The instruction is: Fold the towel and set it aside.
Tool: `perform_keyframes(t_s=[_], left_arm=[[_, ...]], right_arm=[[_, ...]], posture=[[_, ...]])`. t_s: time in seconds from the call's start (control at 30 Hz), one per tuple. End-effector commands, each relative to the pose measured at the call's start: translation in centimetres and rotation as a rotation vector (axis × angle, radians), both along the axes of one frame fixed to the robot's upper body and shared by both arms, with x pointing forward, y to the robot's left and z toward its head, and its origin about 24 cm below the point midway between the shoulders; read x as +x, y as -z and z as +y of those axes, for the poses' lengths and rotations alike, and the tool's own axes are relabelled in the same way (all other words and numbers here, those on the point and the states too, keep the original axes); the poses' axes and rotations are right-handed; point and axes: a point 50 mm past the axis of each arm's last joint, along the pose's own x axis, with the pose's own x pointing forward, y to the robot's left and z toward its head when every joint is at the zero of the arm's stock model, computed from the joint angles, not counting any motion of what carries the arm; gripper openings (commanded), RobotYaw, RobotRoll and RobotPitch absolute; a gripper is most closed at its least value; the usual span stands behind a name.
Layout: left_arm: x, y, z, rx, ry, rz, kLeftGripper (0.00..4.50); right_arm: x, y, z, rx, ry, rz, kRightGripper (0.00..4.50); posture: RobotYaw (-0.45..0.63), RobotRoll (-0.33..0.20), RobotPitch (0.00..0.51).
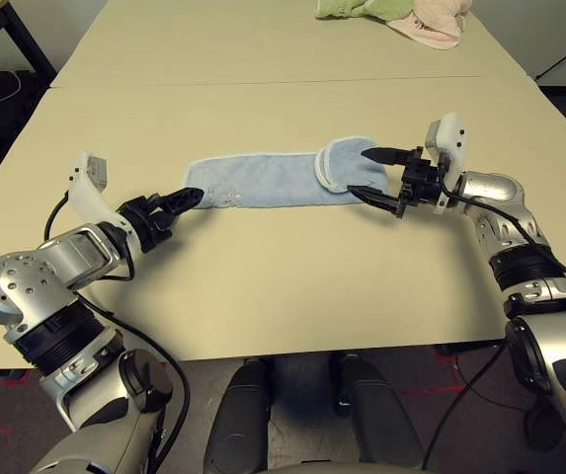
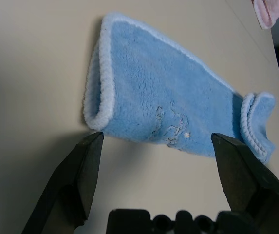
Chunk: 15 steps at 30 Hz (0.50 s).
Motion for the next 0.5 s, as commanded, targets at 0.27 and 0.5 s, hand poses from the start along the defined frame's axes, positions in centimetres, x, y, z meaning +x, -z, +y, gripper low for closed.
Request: perform_keyframes(t_s=[0.27,0.5], left_arm=[[0.74,0.84,0.31,-0.024,-0.023,0.092,4.50],[1.02,0.87,0.49,-0.016,-0.064,0.109,4.50]], right_arm=[[-0.25,-0.45,-0.41,0.012,0.016,-0.015,4.46],[-0.27,-0.48,-0.18,0.015,0.012,-0.018,4.46]], posture=[[0.05,0.000,0.183],[0.06,0.000,0.184]])
